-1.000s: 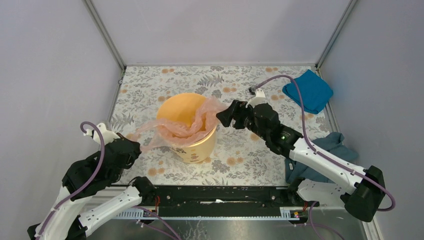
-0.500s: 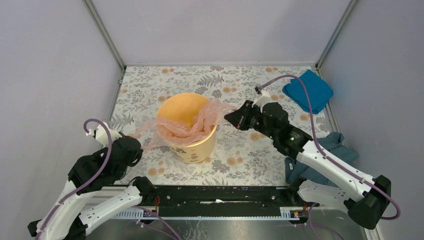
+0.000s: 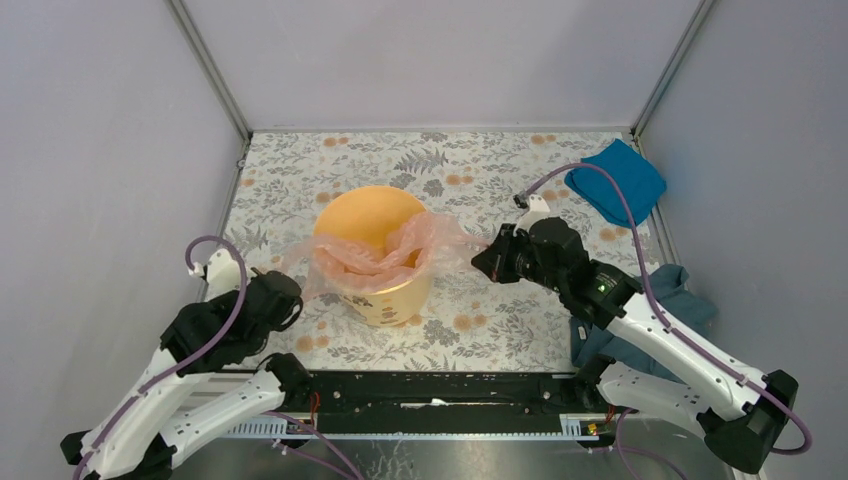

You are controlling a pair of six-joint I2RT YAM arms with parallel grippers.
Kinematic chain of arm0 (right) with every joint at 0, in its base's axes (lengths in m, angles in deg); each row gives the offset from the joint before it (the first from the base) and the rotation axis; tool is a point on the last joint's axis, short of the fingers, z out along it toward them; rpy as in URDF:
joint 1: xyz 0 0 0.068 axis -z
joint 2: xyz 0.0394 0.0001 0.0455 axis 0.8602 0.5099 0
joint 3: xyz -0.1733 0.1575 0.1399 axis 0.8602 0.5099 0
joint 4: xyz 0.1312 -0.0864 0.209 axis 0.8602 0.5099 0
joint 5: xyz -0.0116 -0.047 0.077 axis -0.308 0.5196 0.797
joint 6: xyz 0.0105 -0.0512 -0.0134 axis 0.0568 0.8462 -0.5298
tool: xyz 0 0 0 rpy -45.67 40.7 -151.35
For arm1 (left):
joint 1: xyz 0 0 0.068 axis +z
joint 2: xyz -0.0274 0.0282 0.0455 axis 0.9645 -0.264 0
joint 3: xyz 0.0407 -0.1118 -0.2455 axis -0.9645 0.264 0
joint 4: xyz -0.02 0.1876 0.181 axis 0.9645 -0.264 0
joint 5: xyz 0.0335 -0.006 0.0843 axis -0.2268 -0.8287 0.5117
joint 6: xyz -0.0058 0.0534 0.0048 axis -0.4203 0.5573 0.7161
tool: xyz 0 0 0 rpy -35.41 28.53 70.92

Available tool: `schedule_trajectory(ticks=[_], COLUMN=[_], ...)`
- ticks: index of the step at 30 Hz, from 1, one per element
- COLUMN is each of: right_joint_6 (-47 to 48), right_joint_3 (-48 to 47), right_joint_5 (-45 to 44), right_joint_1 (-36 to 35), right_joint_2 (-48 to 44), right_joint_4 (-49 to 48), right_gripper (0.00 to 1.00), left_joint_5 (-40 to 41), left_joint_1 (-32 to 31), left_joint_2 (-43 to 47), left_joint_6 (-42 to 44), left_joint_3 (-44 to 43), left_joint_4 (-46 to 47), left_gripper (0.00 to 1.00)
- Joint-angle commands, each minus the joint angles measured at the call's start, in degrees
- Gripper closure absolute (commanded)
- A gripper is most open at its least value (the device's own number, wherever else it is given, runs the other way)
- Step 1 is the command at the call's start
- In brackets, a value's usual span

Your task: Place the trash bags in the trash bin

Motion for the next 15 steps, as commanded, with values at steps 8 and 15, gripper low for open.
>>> schedule_trajectory(ticks=[8, 15], right_joint_6=[8.30, 10.88], right_joint_3=[2.24, 2.97], right_joint_5=[-3.99, -4.30], right_joint_1=[1.02, 1.70], right_joint_2=[6.51, 11.92], right_joint_4=[-5.20, -10.35], right_gripper=[1.00, 1.00], left_joint_5=[6.08, 10.27], left_joint_1=[1.30, 1.44], left_joint_2=[-4.52, -6.61], left_joint_6=[-12.74, -17.07], left_joint_3=[6.03, 8.95], left_joint_4=[-0.03, 0.15], left_gripper=[1.00, 1.00])
